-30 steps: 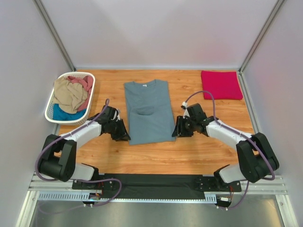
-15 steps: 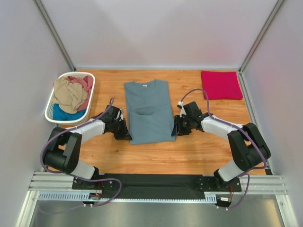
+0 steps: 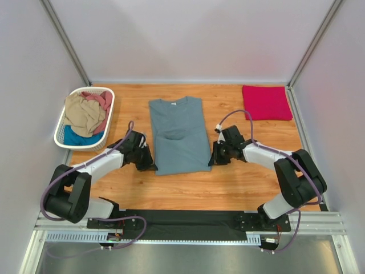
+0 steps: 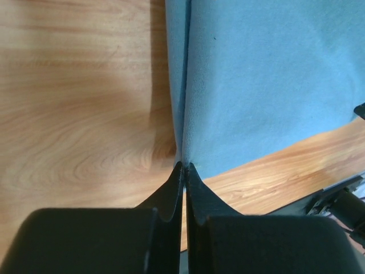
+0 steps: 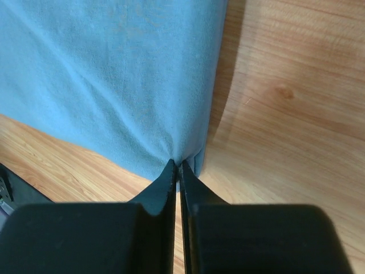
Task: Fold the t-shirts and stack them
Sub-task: Fold the tshirt
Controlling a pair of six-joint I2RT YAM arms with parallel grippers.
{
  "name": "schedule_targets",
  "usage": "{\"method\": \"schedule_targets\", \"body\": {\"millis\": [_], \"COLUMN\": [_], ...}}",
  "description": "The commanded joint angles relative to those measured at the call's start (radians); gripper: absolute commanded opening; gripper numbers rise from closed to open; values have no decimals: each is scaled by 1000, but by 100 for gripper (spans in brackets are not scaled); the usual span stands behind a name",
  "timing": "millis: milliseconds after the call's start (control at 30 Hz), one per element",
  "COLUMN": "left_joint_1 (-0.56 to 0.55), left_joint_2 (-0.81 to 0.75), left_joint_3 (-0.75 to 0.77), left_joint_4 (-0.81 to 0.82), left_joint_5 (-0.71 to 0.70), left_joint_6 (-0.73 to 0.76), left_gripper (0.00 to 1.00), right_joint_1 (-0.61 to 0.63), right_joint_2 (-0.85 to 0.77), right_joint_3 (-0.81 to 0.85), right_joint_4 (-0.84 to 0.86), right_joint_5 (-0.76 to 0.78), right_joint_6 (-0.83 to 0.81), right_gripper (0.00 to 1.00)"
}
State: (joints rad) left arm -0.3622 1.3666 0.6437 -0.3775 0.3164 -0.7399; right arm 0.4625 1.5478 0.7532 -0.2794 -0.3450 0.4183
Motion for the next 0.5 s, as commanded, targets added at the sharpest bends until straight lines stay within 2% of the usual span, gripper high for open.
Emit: {"method": "schedule_targets", "body": {"millis": [0,300,333,367,467], "left_joint_1": [-11,-30,-29,-29,-29], "left_joint_2": [-38,-93,-92,-96,-121], "left_joint_3": [-32,-88,-72,-59,25], "left_joint_4": [-64,-181,-195,-221,-280], "left_joint_5": [-37,-76,-80,-85,-158], "left_joint_6": [-42,-70,-64,-56,-12], "left_gripper": [0,1,13,17,29], "right_joint_1": [-1,88,97,103,103], "right_joint_2": [-14,-101,-101,-101,-118], "right_joint_3": [-34,-84,-84,-83,-65], "right_joint_4": [63,8,2,-7,-47], "right_joint_5": [-14,52,55,66,86], "right_joint_6": [46,109,117,123,100], "right_gripper": [0,1,4,11,24]}}
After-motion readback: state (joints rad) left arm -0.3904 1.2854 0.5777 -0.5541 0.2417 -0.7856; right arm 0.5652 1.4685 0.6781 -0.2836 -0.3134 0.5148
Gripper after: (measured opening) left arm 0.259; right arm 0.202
